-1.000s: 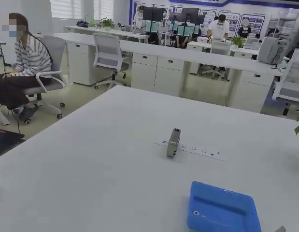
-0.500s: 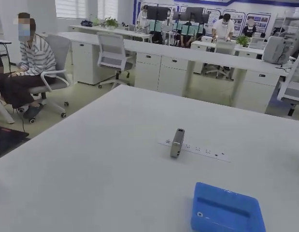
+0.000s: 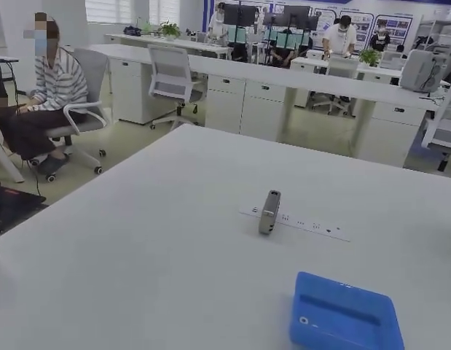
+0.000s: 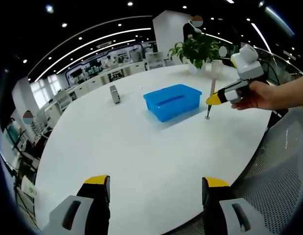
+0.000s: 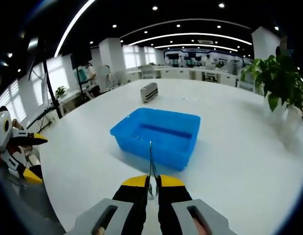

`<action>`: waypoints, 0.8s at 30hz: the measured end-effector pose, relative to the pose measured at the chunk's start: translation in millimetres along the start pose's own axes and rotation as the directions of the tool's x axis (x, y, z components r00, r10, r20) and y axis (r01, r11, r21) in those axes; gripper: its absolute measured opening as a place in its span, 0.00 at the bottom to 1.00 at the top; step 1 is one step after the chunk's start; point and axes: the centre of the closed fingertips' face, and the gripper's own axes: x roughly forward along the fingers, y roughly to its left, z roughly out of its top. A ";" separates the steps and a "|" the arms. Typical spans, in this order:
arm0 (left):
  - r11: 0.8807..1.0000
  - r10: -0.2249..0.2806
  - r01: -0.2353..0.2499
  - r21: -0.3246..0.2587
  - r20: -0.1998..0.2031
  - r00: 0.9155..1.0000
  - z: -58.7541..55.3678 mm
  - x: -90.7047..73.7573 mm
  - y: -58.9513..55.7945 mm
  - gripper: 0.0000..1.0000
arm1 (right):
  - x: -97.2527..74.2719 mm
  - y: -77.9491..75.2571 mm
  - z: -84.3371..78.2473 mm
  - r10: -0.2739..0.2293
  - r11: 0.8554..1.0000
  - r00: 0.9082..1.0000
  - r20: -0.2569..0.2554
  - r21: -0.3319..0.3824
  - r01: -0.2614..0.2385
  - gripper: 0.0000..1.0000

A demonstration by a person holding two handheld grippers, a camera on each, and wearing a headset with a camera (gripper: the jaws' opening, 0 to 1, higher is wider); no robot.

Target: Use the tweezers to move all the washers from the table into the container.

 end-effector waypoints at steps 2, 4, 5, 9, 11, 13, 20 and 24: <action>1.000 0.002 -0.002 -0.002 0.000 1.000 0.1 0.0 0.5 0.78 | 0.2 2.2 -0.2 0.000 1.000 1.000 0.004 -0.007 0.000 0.03; 1.000 0.003 -0.003 -0.001 -0.004 1.000 -0.7 0.2 0.7 0.78 | 0.5 1.8 0.1 -0.004 1.000 1.000 0.004 -0.017 0.004 0.03; 1.000 0.003 -0.003 0.000 -0.005 1.000 -0.9 0.3 0.5 0.78 | 0.6 1.2 0.2 -0.007 1.000 1.000 0.002 -0.022 0.007 0.03; 1.000 0.001 -0.001 0.002 -0.002 1.000 -0.3 0.1 -0.2 0.78 | 1.2 -1.2 1.2 -0.008 1.000 1.000 -0.008 -0.015 0.008 0.02; 1.000 0.000 0.000 0.002 -0.004 1.000 -0.6 0.2 -0.4 0.78 | 0.9 -1.7 1.0 -0.007 1.000 1.000 -0.012 -0.009 0.006 0.02; 1.000 0.001 -0.001 0.002 -0.004 1.000 -0.6 0.2 -0.4 0.78 | 0.6 -1.8 0.6 -0.003 1.000 1.000 -0.016 -0.008 0.003 0.02; 1.000 0.003 -0.003 0.000 0.000 1.000 -0.1 -0.1 0.2 0.78 | -3.3 1.9 1.6 0.004 1.000 1.000 -0.026 -0.015 -0.005 0.02; 1.000 0.005 -0.005 -0.003 0.001 1.000 -0.1 -0.4 0.8 0.78 | -5.3 4.2 4.9 0.010 1.000 1.000 -0.021 -0.016 -0.011 0.02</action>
